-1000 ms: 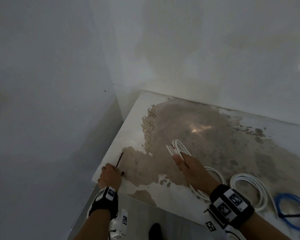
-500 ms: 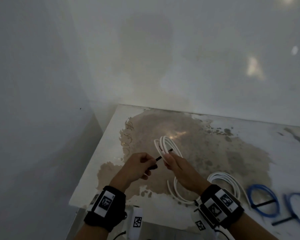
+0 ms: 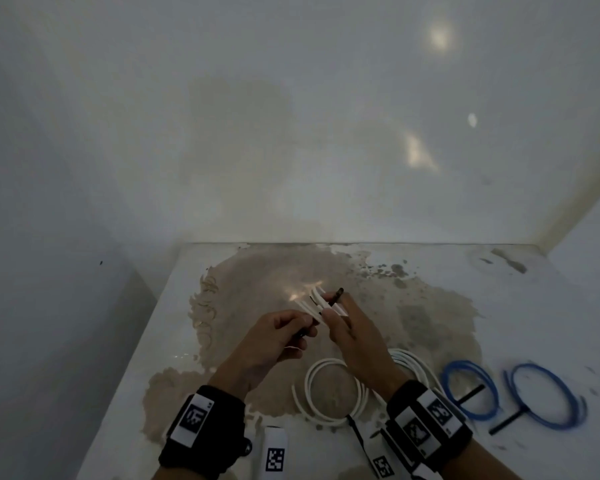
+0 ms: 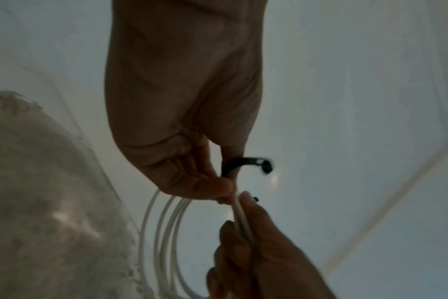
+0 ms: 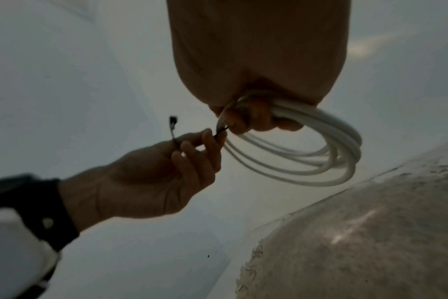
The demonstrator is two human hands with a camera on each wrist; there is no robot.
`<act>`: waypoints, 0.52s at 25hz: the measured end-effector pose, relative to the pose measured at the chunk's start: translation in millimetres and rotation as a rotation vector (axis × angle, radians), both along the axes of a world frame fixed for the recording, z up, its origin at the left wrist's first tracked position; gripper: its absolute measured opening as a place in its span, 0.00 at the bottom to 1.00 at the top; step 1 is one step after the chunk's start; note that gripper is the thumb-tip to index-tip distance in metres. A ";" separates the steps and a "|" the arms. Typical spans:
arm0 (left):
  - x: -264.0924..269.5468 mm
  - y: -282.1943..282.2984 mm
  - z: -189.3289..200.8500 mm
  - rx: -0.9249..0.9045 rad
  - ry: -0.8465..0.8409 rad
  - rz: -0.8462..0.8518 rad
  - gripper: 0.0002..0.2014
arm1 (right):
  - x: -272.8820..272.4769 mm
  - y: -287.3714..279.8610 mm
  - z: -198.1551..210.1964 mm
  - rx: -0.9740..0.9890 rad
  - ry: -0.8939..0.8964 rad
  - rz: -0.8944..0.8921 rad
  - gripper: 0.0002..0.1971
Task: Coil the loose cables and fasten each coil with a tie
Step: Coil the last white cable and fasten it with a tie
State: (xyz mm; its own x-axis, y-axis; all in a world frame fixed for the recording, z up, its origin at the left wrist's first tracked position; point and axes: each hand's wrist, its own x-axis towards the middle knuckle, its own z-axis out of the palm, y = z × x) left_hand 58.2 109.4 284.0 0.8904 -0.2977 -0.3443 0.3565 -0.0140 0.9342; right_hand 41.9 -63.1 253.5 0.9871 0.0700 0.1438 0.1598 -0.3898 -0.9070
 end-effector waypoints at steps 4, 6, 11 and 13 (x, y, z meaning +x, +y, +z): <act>3.4 -33.1 15.4 -0.021 -0.115 0.037 0.12 | -0.8 -20.0 0.7 -0.080 -0.131 -0.298 0.17; 2.9 -46.6 17.2 0.057 -0.287 -0.023 0.09 | -2.2 -29.2 7.0 -0.090 -0.149 -0.359 0.22; -5.8 -78.2 13.8 0.245 -0.706 0.101 0.10 | -2.9 -38.1 15.5 -0.153 -0.227 -0.461 0.24; -6.7 -87.5 14.5 0.220 -0.743 0.153 0.12 | -2.3 -42.4 14.1 -0.193 -0.255 -0.483 0.25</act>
State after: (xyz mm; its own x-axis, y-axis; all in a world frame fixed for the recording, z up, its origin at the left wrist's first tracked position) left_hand 51.5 21.9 298.5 0.9359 -0.1473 0.3200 -0.3469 -0.2271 0.9100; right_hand 39.7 -105.5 267.6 0.8493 -0.3315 0.4108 0.1267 -0.6275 -0.7683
